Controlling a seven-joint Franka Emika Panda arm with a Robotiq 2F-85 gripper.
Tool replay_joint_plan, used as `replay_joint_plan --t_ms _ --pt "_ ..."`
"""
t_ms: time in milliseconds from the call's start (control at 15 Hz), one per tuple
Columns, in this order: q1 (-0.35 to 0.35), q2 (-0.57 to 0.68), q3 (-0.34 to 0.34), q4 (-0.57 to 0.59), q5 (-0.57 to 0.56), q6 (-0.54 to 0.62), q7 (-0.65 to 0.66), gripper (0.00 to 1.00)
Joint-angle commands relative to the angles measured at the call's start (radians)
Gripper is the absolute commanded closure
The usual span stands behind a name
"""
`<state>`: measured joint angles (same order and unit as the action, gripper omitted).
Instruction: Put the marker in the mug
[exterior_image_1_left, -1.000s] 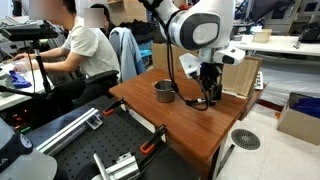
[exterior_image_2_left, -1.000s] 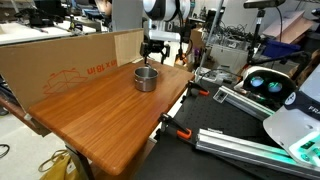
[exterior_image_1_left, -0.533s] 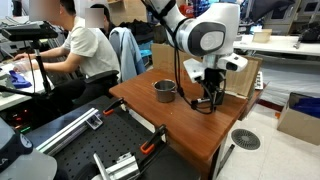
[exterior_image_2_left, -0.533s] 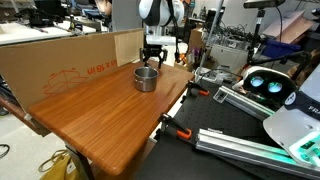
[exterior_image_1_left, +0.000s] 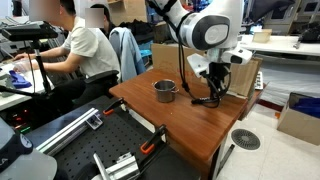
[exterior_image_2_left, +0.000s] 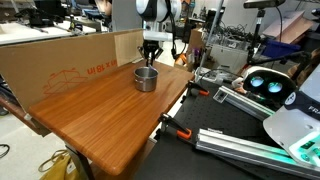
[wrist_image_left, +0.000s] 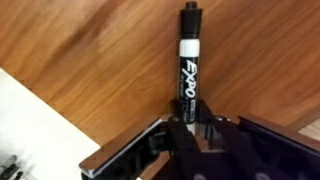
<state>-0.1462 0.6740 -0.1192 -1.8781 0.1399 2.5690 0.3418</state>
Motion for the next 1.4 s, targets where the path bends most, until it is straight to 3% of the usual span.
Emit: replay_joint_plan --t_ms 0,533,800,1000,1333 --pt "0.014 0.001 -0.014 0.023 0.018 -0.024 -0.004 0.96" --pt "0.04 -0.128 -0.009 -0.018 0.011 0.028 0.001 0.95" --pt "0.136 -0.209 -0.047 -0.084 -0.055 0.156 0.06 0.95" --pt "0.237 -0.245 -0.117 -0.153 -0.156 0.265 0.145 0.95" --pt "0.383 -0.274 -0.224 -0.252 -0.29 0.336 0.266 0.95"
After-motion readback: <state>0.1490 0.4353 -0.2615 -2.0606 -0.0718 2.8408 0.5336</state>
